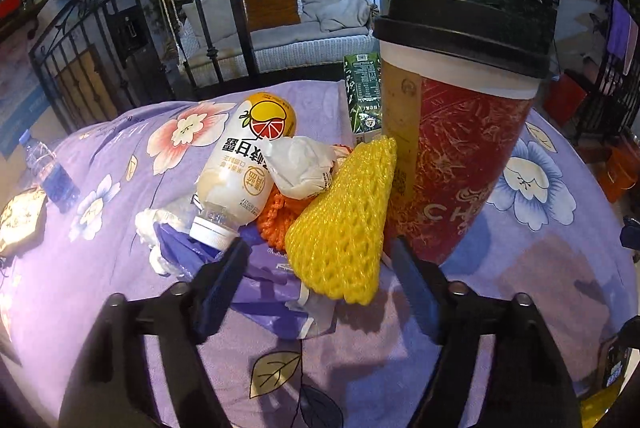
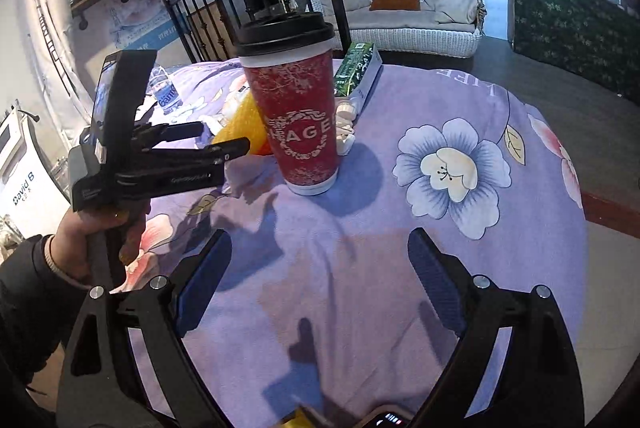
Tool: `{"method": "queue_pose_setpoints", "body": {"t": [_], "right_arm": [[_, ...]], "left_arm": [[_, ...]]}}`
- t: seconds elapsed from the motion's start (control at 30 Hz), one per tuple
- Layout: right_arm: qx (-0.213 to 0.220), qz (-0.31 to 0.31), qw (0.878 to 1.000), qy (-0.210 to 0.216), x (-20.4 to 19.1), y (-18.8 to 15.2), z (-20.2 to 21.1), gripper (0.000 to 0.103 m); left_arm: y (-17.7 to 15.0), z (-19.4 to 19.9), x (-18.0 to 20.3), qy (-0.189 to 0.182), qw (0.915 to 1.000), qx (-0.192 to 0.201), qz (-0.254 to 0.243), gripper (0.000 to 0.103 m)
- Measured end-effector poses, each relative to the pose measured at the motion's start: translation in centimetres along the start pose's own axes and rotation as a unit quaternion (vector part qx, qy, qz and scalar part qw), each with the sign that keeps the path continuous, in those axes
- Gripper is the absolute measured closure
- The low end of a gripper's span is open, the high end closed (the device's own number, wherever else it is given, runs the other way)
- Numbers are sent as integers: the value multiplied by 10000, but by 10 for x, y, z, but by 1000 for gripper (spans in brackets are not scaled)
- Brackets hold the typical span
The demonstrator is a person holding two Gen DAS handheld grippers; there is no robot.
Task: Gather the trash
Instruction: 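Grasp the yellow foam net with the left tool, then grasp the red paper cup with the right tool while the left tool holds the net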
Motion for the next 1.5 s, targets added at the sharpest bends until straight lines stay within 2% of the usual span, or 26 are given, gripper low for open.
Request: {"method": "queue_pose_setpoints", "body": {"t": [0.17,0.3,0.43,0.7,0.9,1.0,1.13,1.17,1.2,1.23,1.5], "right_arm": [[-17,-51,10000,-19,11,5,-12,14],[37,-196,9997,116,17,13,-26,14],[204,-139,9996,141,15,31,-37,14],[639,765,9948,-230,-13,67,-64,14],[805,1178,9877,-635,-20,84,-89,14],[848,1157,9866,-771,-18,89,-100,14],[864,974,9890,-695,-14,94,-115,15],[888,943,9891,-697,-14,94,-116,16],[895,920,9893,-688,-14,95,-117,23],[850,893,9900,-683,-15,96,-119,27],[753,831,9924,-515,-18,104,-111,27]], "left_arm": [[1,11,-7,-285,9992,138,230,84],[1,34,-12,-573,9963,325,559,86],[-2,60,-19,-691,9932,474,804,86],[-24,93,-51,-797,9843,424,1514,86],[-46,108,-80,-651,9800,363,1847,86],[-54,112,-90,-609,9775,311,1994,86],[-64,118,-99,-557,9758,292,2093,86],[-65,120,-101,-540,9757,287,2105,86],[-67,121,-102,-540,9752,273,2129,86],[-69,121,-103,-547,9746,251,2159,86],[-80,127,-107,-553,9723,197,2261,86]]}}
Point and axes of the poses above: each gripper's, at about its wrist camera, not at the fingertips, and z roughly against the way its jaws point, x to its right, y to its top, the point moved 4 cm from there along -z, roughly the way its jaws point, and after that the axes turned 15 degrees about z, right-handed, at the moved point
